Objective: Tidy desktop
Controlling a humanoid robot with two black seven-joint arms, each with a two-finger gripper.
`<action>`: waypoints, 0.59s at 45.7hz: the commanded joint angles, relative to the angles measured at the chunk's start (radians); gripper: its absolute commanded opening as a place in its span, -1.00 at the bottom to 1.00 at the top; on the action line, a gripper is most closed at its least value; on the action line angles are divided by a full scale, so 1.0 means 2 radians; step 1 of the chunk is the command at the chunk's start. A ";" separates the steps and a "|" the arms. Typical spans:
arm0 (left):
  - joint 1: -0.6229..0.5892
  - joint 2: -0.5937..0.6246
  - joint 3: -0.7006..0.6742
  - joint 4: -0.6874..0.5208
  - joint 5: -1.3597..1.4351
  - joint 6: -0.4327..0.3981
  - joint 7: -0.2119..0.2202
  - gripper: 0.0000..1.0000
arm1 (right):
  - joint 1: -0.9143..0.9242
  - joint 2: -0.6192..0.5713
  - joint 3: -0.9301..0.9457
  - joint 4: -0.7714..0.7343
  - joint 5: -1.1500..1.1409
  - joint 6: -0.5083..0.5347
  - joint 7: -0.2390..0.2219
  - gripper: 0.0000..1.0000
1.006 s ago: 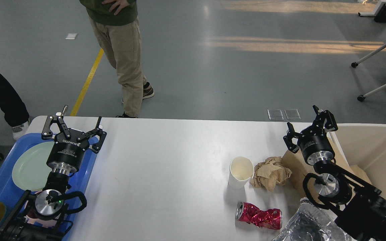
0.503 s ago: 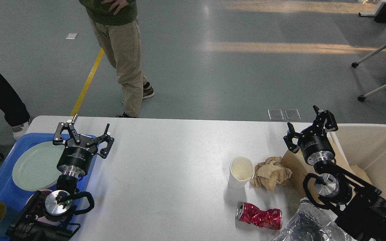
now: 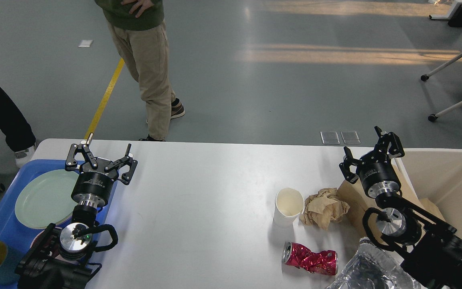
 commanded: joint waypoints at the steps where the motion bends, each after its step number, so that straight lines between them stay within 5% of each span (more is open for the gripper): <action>1: 0.000 -0.002 0.000 0.000 0.000 -0.003 -0.005 0.93 | 0.000 0.000 0.000 0.000 0.000 0.000 0.000 1.00; 27: 0.000 -0.002 0.000 0.000 -0.001 -0.003 -0.005 0.93 | 0.016 0.010 0.000 -0.006 0.000 0.005 0.002 1.00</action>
